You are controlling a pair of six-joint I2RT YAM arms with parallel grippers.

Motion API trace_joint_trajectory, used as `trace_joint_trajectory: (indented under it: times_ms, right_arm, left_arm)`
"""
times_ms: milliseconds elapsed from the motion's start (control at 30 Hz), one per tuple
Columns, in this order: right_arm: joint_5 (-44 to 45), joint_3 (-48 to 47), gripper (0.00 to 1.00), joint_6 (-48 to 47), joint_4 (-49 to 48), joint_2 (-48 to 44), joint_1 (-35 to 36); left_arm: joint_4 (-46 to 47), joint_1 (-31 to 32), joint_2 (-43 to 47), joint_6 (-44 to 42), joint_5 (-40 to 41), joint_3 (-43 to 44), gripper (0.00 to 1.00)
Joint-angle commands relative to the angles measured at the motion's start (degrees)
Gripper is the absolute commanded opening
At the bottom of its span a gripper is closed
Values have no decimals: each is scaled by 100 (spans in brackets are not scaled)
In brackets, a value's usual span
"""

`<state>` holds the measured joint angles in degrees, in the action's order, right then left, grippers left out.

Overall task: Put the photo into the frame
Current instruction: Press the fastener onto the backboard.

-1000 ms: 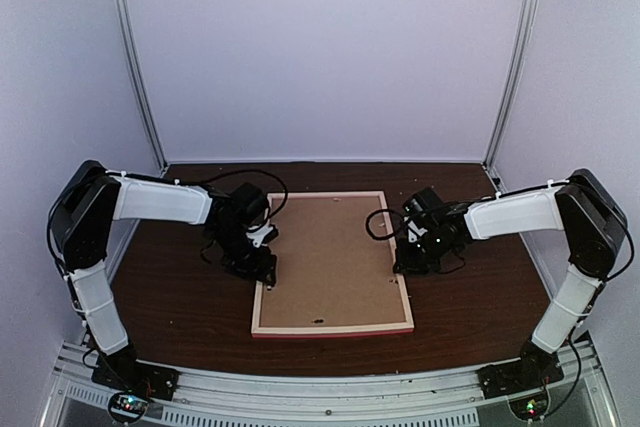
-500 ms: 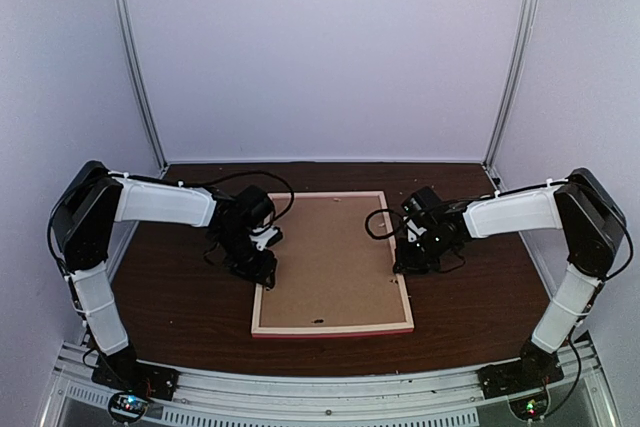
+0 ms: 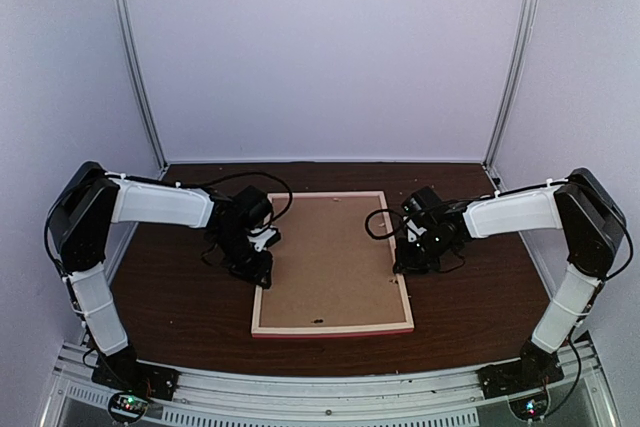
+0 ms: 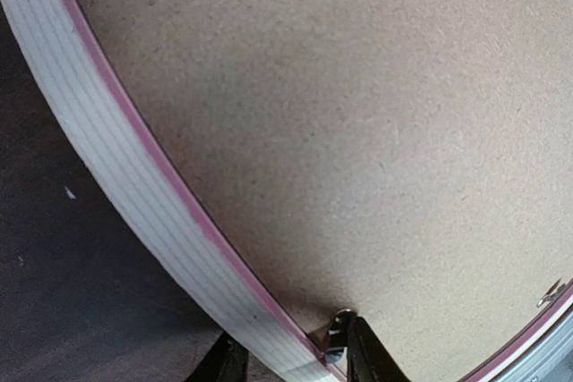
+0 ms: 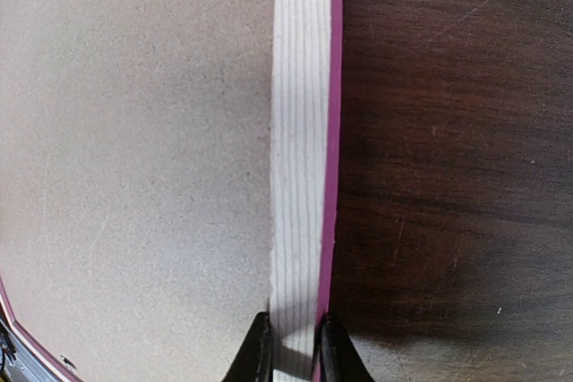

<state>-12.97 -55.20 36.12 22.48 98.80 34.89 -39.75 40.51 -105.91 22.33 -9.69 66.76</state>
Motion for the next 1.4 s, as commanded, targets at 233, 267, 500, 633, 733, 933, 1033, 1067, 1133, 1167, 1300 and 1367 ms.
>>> trace_joint_trajectory:
  times_ms: [233,267,500,633,733,933,1033,1067,1133,1167,1300,1367]
  right_arm:
    - [217,225,5,-25,591,262,-3]
    - [218,216,5,-24,591,268,-3]
    - [221,194,5,-37,600,257,0]
    - [207,169,5,-52,579,281,-2]
    - [170,150,5,-59,567,323,-2]
    - [160,141,4,-67,571,359,-4]
    - [151,141,4,-72,555,369,-5]
    - [148,141,4,-77,556,371,-2]
    - [146,141,4,-76,563,369,-1]
    - [146,141,4,-73,568,367,0]
    - [139,150,4,-78,554,352,-1]
    - [139,159,4,-81,542,358,-1]
  left_arm:
    - [150,36,80,-53,-247,-235,40]
    - [165,36,107,-45,-248,-234,41]
    - [89,22,93,-95,-175,-181,45]
    - [23,12,-37,-119,24,-168,41]
    - [20,1,-120,-138,98,-113,37]
    - [52,0,-145,-214,180,-37,25]
    - [103,-7,-93,-236,187,-37,23]
    - [127,-8,-67,-244,174,-33,23]
    - [138,-8,-44,-259,87,-1,28]
    - [142,-8,-25,-251,43,23,34]
    - [192,-29,83,-152,40,65,50]
    - [278,-64,166,-90,65,62,55]
